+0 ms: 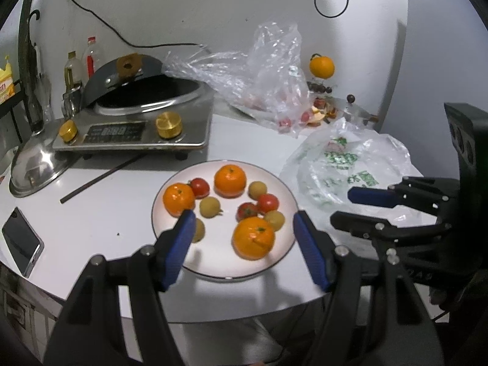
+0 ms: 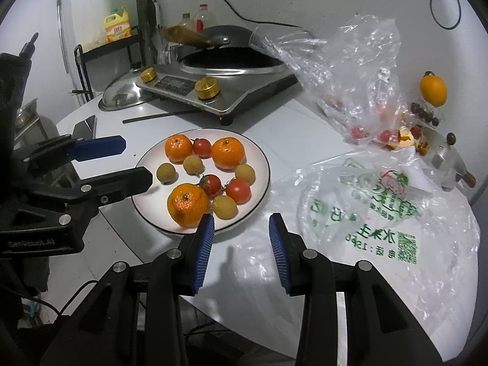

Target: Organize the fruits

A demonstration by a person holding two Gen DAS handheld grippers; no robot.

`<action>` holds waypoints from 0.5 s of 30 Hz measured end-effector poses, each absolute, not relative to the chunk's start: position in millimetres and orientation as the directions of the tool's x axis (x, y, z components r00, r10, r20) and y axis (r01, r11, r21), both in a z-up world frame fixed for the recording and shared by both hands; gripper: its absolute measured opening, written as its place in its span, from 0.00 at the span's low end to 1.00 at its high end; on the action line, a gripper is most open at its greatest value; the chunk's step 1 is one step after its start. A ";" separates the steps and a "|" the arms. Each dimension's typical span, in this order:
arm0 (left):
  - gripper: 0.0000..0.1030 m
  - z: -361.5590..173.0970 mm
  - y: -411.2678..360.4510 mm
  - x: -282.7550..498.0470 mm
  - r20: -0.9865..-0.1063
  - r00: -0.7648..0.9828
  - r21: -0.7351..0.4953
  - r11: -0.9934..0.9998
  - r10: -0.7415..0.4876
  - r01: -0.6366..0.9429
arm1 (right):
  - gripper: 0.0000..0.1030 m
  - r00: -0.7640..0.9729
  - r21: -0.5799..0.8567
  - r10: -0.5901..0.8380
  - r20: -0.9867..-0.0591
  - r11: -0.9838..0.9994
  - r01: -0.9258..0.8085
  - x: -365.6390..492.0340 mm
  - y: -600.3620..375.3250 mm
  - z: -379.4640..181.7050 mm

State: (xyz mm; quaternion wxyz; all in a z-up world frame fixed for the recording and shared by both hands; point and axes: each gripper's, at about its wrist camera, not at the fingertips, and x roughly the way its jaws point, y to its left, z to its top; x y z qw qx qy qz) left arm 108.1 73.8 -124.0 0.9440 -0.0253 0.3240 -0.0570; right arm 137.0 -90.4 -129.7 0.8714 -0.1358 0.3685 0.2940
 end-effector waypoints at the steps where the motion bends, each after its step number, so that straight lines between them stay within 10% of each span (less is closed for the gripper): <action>1: 0.66 -122.9 71.4 106.0 -0.607 0.784 -0.084 0.992 -0.126 0.095 | 0.39 0.559 -0.020 0.412 -0.720 0.792 -0.610 135.3 -92.9 -128.5; 15: 0.66 -94.3 36.5 78.8 -0.545 0.825 -0.074 0.989 -0.149 0.129 | 0.52 0.663 -0.035 0.396 -0.635 0.843 -0.537 104.7 -141.6 -91.8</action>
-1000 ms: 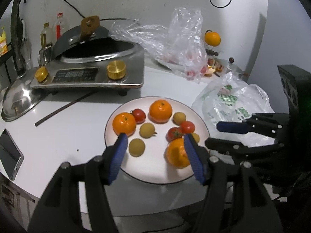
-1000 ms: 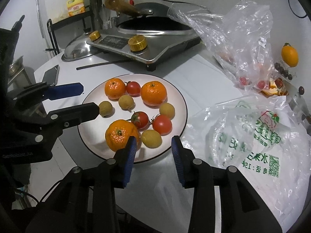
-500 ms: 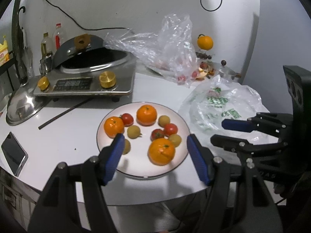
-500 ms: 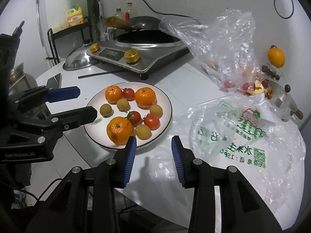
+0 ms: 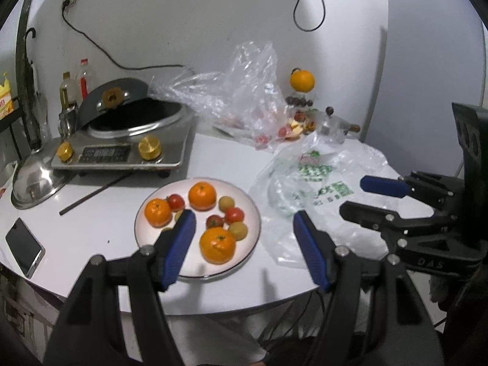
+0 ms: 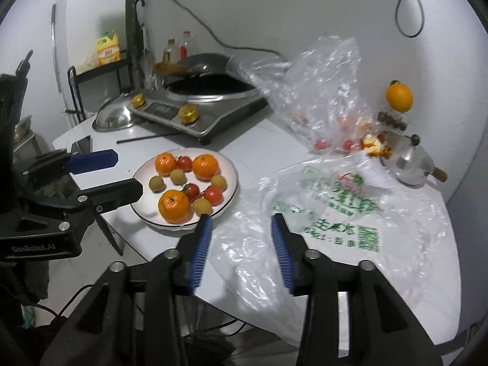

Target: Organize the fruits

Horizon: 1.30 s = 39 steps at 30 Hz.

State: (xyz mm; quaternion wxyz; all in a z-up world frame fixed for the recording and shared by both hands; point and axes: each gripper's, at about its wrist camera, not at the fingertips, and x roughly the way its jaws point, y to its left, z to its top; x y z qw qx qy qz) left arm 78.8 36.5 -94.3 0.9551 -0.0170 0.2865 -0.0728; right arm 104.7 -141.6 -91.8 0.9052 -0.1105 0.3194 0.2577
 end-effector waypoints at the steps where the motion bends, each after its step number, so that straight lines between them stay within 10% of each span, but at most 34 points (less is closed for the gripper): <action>1: 0.66 -91.1 34.0 76.8 -0.537 0.830 -0.076 0.988 -0.152 0.131 | 0.52 0.671 -0.037 0.393 -0.629 0.847 -0.531 102.5 -145.3 -88.8; 5: 0.90 -77.9 26.5 70.6 -0.507 0.847 -0.076 0.987 -0.160 0.141 | 0.52 0.704 -0.046 0.377 -0.602 0.864 -0.502 94.2 -159.0 -77.7; 39: 0.99 49.6 -14.3 21.6 -0.165 0.977 0.045 0.989 -0.135 0.144 | 0.66 0.919 -0.100 0.284 -0.273 0.942 -0.321 46.9 -230.9 39.5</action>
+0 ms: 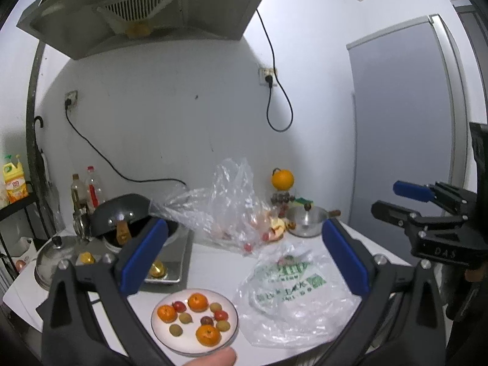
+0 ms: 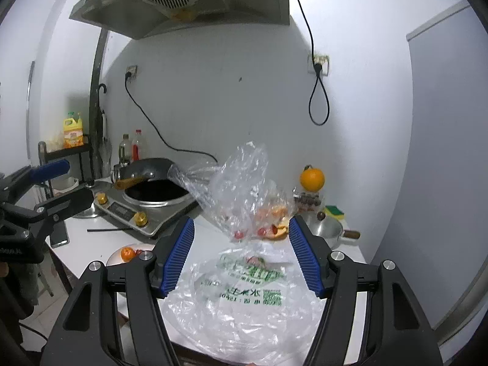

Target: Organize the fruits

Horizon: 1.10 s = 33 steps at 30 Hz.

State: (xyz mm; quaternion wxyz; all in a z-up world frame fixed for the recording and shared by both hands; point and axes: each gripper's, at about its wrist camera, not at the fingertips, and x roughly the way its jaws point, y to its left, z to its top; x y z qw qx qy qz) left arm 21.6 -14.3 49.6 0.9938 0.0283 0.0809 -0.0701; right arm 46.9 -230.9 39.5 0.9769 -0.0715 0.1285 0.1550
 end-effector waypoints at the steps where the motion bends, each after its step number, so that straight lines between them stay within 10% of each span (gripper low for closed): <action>1: 0.99 52.5 -14.1 21.4 -0.159 0.979 0.045 0.990 -0.128 0.137 | 0.66 0.921 -0.102 0.284 -0.268 0.942 -0.320 46.3 -230.1 42.0; 33: 0.99 74.1 -9.8 11.8 -0.084 0.994 0.043 0.996 -0.073 0.077 | 0.67 0.939 -0.124 0.292 -0.179 0.940 -0.316 42.0 -225.6 67.9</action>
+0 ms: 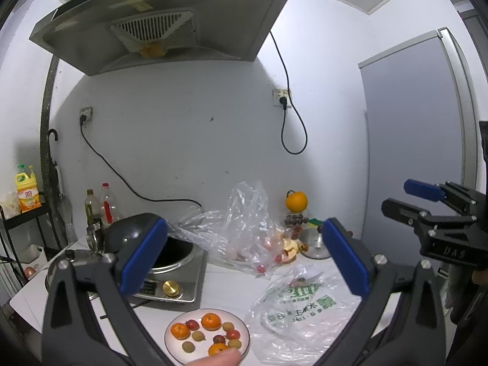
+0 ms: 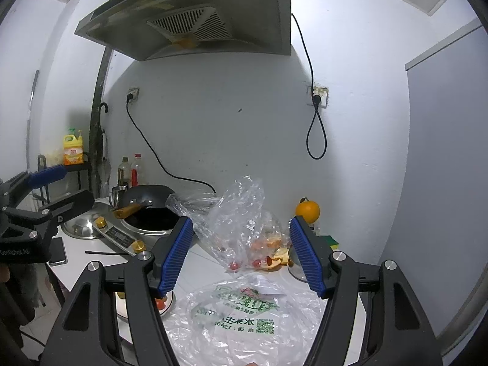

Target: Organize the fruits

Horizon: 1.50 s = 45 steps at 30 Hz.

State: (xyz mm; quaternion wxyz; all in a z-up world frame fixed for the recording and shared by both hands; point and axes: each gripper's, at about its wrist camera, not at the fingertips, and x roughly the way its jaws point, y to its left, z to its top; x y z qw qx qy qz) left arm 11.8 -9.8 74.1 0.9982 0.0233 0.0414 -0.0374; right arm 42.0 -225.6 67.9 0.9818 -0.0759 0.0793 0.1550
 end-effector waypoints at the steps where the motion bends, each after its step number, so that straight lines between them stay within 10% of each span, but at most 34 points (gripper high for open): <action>1: 0.99 74.2 -9.9 12.1 -0.085 0.994 0.042 0.996 -0.072 0.076 | 0.67 0.939 -0.126 0.294 -0.180 0.940 -0.318 42.3 -225.0 68.0; 45: 0.99 69.0 -8.9 12.0 -0.104 0.992 0.040 0.996 -0.075 0.080 | 0.68 0.930 -0.136 0.305 -0.203 0.932 -0.335 45.3 -221.1 69.1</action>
